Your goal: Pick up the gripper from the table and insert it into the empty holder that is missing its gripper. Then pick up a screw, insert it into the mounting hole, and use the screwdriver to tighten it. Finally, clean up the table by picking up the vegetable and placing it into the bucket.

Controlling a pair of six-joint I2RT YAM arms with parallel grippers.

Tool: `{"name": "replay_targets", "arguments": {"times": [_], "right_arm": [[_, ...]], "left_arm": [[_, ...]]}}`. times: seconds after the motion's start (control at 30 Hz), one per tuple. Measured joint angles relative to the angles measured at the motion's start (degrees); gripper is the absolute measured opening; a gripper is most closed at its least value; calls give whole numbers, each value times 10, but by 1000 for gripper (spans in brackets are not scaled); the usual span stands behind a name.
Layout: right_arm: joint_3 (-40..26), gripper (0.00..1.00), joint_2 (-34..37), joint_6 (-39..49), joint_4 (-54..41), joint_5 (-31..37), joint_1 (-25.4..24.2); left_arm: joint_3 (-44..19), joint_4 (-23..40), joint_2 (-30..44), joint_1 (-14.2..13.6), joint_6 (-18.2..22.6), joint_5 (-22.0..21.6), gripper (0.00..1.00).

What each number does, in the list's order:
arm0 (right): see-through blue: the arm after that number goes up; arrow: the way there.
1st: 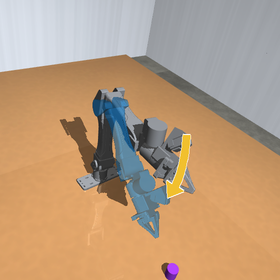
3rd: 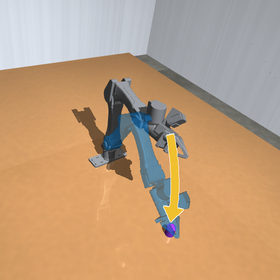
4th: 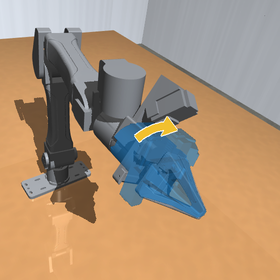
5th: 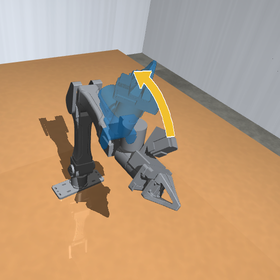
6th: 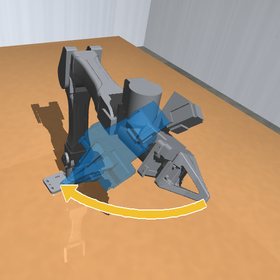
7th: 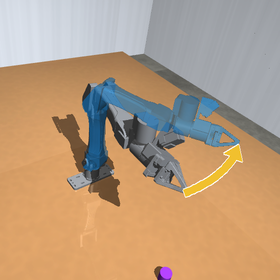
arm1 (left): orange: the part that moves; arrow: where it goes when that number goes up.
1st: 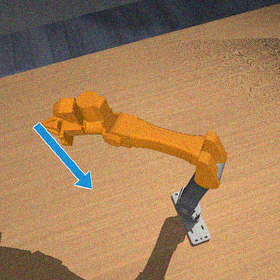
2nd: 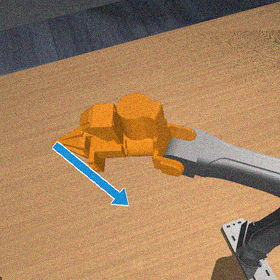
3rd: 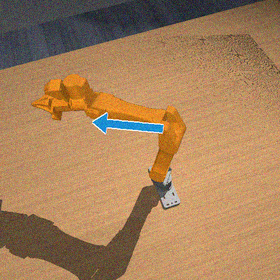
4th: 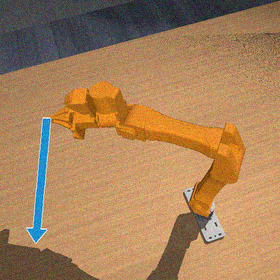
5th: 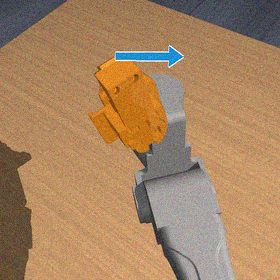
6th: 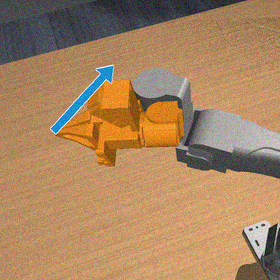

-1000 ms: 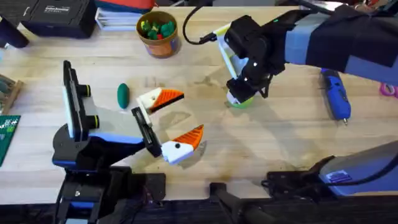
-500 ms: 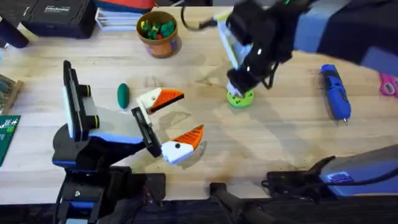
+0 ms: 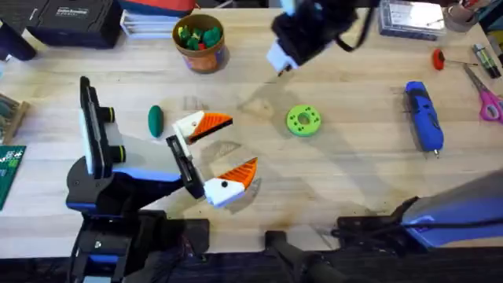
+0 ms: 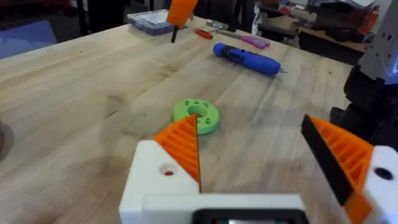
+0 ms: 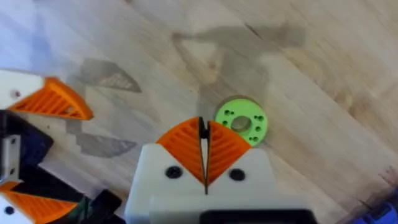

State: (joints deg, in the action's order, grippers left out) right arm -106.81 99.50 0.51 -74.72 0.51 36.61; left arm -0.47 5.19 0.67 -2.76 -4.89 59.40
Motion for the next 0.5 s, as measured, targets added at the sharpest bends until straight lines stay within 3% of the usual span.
{"name": "replay_targets", "arguments": {"times": [0.23, 0.5], "right_arm": [[-123, 7, 117, 28, -50, -55, 56], [-151, 7, 132, 76, -39, -83, 120]], "left_arm": [[0, 0, 0, 0, 0, 0, 986], [0, 0, 0, 0, 0, 0, 985]]}}
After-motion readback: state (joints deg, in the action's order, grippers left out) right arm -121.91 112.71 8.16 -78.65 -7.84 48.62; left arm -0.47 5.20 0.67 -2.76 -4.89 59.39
